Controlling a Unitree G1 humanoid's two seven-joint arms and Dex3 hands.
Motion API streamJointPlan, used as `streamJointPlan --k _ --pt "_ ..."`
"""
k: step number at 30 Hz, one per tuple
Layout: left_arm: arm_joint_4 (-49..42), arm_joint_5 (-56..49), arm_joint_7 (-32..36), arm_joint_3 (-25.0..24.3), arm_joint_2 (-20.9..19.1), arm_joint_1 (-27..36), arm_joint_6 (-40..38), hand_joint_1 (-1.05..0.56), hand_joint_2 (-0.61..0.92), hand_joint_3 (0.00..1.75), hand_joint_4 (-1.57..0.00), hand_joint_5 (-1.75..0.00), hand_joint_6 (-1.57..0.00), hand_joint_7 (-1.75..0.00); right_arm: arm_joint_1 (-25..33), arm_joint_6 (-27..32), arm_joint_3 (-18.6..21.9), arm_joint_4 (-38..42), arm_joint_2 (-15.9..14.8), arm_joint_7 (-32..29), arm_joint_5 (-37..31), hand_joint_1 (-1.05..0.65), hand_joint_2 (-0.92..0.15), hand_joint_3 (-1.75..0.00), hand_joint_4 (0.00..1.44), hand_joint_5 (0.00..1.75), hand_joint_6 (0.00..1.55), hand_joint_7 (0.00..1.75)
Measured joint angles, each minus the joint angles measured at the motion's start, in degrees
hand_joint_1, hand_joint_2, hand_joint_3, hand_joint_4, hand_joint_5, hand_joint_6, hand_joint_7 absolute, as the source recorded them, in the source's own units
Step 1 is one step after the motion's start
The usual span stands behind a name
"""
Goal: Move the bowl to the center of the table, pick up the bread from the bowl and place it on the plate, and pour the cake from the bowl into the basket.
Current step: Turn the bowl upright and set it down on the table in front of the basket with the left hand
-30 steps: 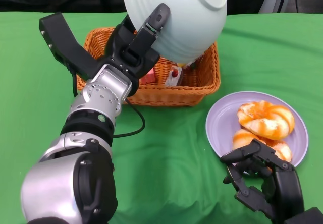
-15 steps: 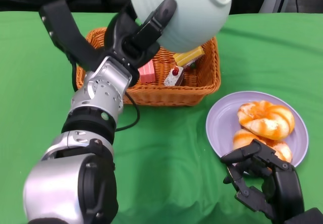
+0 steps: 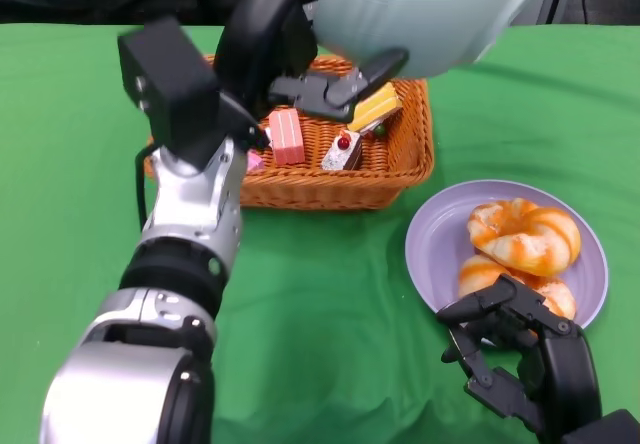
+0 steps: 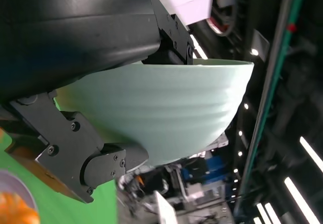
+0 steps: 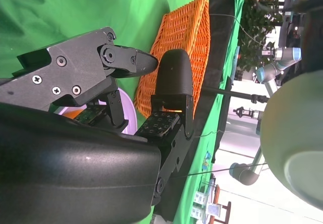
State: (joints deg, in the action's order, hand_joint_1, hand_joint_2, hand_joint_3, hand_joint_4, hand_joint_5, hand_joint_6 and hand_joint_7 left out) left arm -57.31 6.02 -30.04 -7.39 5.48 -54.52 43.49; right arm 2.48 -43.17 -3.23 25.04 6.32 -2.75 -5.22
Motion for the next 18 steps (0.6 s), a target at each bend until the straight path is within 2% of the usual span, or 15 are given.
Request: streamJointPlan --k 3,11,14,18 --pt "0.0 -6.3 5.3 1.6 -3.0 1.5 8.1 -0.11 0.63 1.05 -0.74 -1.74 -0.72 -1.54 -0.2 0.1 0.0 0.0 -0.3 0.5 0.0 -0.15 -0.78 -0.5 0.73 1.48 0.71 1.2" --pt "-0.3 -16.9 18.7 3.0 -10.2 5.2 22.9 0.02 0.44 1.35 -0.73 -1.75 -0.69 -1.63 -0.9 1.1 0.1 -1.3 -0.7 0.5 0.0 -0.18 -0.79 -0.44 0.78 1.48 0.74 1.15" --pt "0.1 -25.9 27.5 3.0 -12.4 6.8 26.4 -0.01 0.38 1.35 -0.75 -1.75 -0.74 -1.58 -0.9 1.3 0.1 -1.3 -0.7 0.7 0.1 -0.19 -0.79 -0.48 0.76 1.51 0.74 1.15" --pt "2.7 -39.5 41.1 3.1 -16.3 9.6 29.4 -0.03 0.35 1.38 -0.82 -1.63 -0.78 -1.57 -0.9 2.1 0.2 -1.4 -0.8 0.9 0.6 -0.18 -0.77 -0.5 0.76 1.49 0.74 1.16"
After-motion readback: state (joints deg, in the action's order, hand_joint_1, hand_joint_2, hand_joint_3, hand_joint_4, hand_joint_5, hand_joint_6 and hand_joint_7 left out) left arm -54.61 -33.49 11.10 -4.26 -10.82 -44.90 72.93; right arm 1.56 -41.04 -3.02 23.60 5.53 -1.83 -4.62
